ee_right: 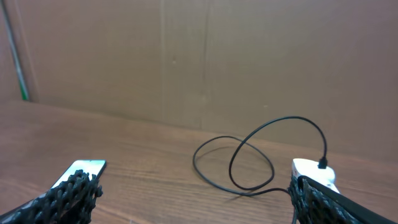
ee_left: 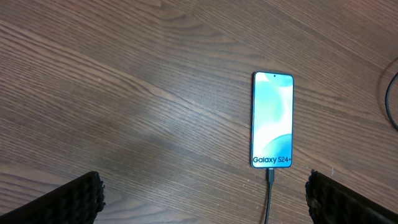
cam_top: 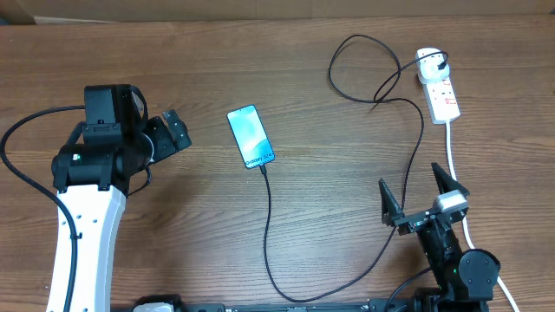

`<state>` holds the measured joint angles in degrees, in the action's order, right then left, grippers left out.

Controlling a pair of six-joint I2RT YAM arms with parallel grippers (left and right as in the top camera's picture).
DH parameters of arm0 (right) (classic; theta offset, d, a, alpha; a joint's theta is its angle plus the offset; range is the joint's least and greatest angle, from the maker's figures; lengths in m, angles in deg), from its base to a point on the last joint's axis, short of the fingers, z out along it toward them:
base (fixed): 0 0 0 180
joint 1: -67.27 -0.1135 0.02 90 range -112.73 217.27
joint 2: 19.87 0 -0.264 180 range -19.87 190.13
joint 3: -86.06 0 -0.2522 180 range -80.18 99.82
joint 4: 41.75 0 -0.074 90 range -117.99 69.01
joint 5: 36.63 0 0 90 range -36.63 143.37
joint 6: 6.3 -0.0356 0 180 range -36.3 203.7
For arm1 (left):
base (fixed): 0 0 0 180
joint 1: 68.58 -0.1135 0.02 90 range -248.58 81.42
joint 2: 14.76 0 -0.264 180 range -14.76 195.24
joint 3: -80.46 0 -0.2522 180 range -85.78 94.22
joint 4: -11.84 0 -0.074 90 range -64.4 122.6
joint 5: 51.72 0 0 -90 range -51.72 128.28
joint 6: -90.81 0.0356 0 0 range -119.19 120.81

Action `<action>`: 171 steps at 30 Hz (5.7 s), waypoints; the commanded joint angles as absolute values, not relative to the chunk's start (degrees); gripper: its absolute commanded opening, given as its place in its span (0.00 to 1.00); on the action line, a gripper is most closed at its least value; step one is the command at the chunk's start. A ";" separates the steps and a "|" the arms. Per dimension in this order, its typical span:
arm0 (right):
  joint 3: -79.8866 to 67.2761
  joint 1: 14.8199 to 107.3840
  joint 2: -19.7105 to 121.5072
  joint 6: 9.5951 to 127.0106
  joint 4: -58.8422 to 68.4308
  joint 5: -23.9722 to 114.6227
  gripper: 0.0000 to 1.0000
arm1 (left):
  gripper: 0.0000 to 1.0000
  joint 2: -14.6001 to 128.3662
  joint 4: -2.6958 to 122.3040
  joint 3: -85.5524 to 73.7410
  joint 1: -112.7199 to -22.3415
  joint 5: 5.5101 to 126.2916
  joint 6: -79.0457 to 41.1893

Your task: Plug charger to phone and switch on socket

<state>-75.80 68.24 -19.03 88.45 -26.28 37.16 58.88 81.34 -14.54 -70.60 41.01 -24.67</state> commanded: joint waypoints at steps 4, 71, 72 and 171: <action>-76.37 67.98 -19.75 86.27 -27.87 39.85 1.00 | 0.99 59.10 81.21 -14.36 -70.91 40.83 -24.03; -79.71 68.39 -19.49 86.27 -23.28 47.33 1.00 | 1.00 59.10 81.21 -14.36 -70.91 40.83 -24.03; -79.71 68.39 -19.49 86.27 -23.28 47.33 1.00 | 1.00 59.10 81.21 -14.36 -70.91 40.81 -24.03; -79.71 68.39 -19.49 86.31 -23.59 46.89 1.00 | 0.99 12.04 80.62 -45.71 -71.02 37.51 -16.73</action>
